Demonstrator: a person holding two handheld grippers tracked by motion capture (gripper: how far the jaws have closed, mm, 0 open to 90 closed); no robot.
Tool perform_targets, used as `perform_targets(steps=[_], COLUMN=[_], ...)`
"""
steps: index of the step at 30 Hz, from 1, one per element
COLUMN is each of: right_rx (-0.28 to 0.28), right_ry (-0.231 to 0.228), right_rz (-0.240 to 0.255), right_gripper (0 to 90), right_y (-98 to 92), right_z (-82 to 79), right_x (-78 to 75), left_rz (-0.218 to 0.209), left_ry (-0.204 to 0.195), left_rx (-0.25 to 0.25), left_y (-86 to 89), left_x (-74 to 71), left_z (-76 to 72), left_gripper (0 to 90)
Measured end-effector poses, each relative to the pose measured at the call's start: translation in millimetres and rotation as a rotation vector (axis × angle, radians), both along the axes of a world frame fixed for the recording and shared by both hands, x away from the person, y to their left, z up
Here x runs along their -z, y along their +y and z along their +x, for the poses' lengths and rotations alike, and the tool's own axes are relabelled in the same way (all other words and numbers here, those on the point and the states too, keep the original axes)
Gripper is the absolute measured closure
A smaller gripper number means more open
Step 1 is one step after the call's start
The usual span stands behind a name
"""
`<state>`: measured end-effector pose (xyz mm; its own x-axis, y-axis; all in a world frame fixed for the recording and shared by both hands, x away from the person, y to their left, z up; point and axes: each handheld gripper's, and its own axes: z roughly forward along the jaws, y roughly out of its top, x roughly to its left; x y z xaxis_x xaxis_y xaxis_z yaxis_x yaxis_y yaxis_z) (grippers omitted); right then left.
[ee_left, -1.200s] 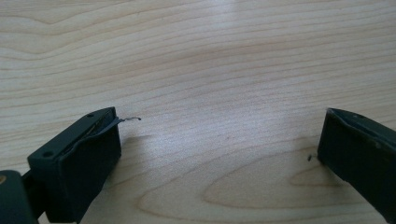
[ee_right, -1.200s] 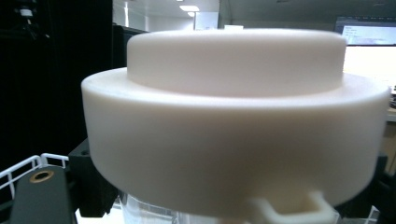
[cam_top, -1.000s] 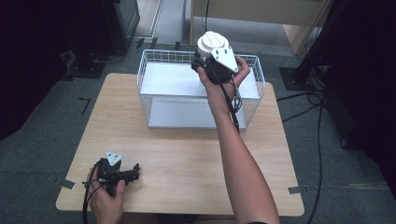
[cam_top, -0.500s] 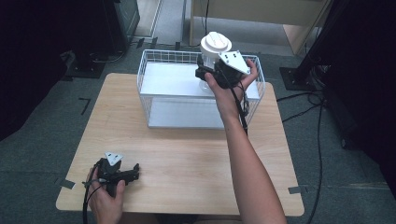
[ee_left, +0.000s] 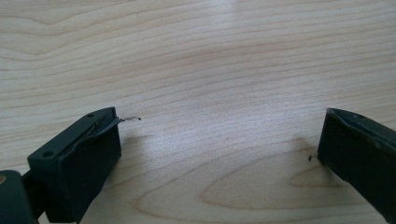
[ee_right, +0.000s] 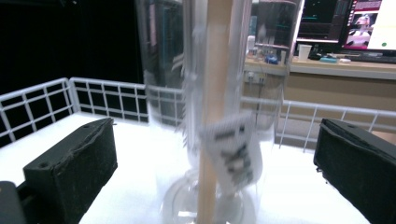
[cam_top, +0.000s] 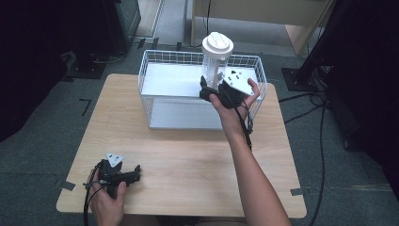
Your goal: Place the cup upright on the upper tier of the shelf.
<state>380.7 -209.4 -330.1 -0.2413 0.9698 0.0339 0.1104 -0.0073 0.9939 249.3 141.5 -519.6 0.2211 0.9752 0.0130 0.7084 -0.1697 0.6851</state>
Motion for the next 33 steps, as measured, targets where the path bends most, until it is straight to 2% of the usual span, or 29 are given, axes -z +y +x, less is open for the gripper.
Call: perform_targets(steps=[12,33], right_rx=[-0.015,0.019], right_ry=[0.018,0.115], right_rz=[-0.035,-0.037], right_gripper=[0.0,0.0], right_y=[-7.2,-37.9], right_z=[-25.6,-55.6], right_x=[29.0,84.7], left_rz=[-0.001,0.000], left_ry=[0.000,0.000], left_rx=[0.000,0.000], left_y=[0.0,0.0], left_x=[0.0,0.0], left_z=[0.0,0.0], left_gripper=[0.0,0.0])
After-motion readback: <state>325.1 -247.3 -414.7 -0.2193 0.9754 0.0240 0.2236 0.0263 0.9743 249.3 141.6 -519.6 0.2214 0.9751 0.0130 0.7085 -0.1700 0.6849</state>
